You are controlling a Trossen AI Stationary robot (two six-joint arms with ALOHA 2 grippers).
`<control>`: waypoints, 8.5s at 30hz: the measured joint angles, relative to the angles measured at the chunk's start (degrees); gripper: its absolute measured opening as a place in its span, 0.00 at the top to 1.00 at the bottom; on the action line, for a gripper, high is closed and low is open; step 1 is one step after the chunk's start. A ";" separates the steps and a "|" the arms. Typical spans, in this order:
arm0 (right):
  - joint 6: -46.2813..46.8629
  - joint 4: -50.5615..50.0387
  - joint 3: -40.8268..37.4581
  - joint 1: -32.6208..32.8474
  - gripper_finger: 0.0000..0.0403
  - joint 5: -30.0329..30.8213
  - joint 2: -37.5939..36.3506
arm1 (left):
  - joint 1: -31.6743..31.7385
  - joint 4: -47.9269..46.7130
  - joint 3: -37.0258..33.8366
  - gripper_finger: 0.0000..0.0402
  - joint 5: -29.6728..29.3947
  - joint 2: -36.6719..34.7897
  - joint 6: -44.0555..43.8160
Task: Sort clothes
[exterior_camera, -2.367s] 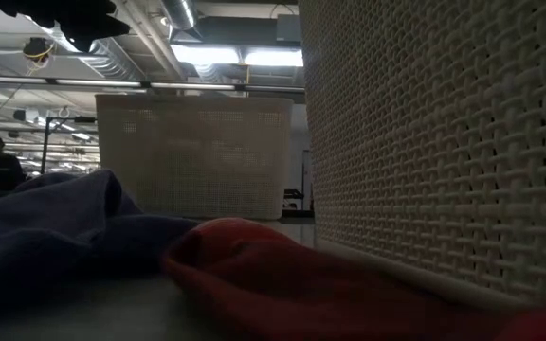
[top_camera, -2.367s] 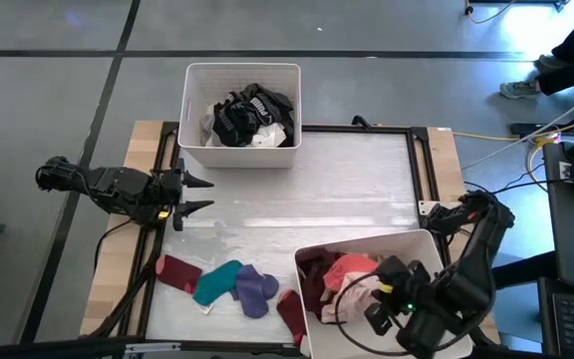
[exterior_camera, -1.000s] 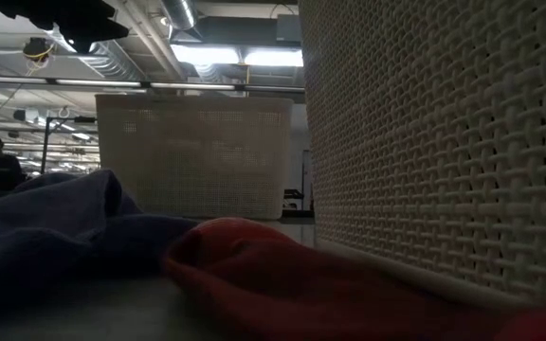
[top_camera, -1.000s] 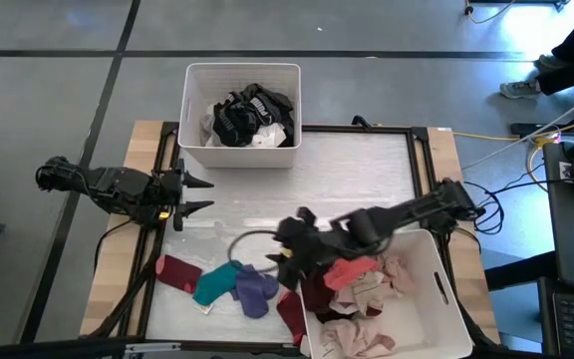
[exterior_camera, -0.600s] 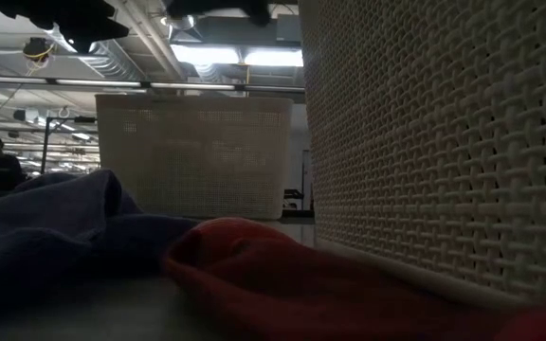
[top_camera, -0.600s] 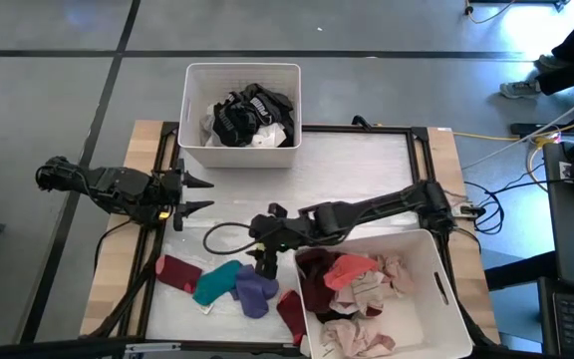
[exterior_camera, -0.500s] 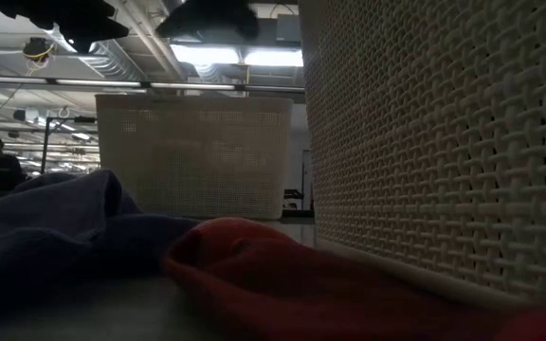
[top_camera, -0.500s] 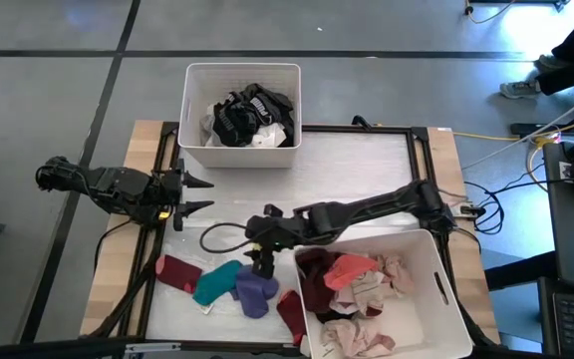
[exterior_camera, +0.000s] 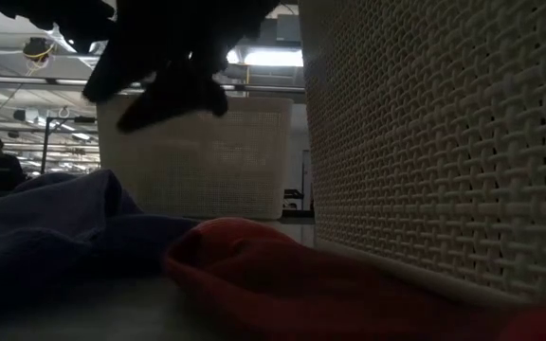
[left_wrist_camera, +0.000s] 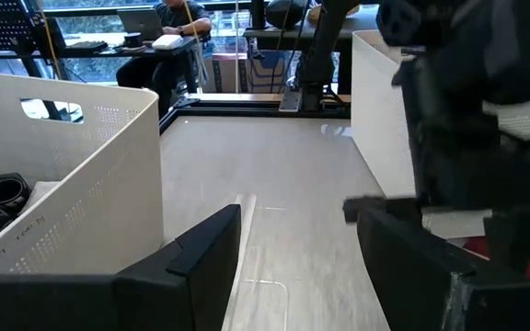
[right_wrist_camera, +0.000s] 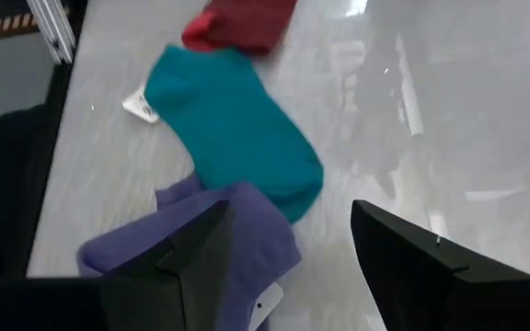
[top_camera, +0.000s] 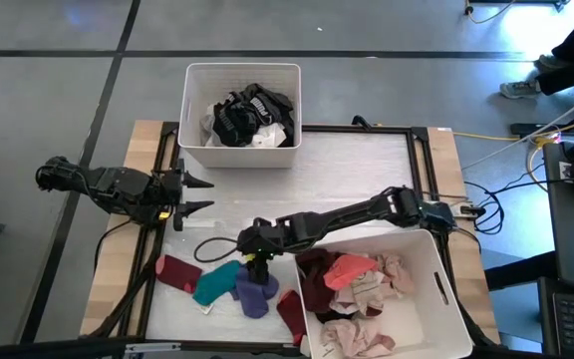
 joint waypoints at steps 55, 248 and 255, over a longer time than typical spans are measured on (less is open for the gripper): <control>-5.23 3.33 0.55 1.09 0.73 -4.26 6.79 | 0.01 -0.38 0.02 0.48 0.00 0.00 -0.11; 5.74 -31.75 18.71 0.28 0.47 15.51 -4.42 | 0.01 -2.71 0.02 0.48 0.17 0.00 -1.49; 1.90 -29.65 18.71 -2.31 0.47 8.55 -0.44 | -0.01 -3.00 0.02 0.48 0.17 0.00 -1.49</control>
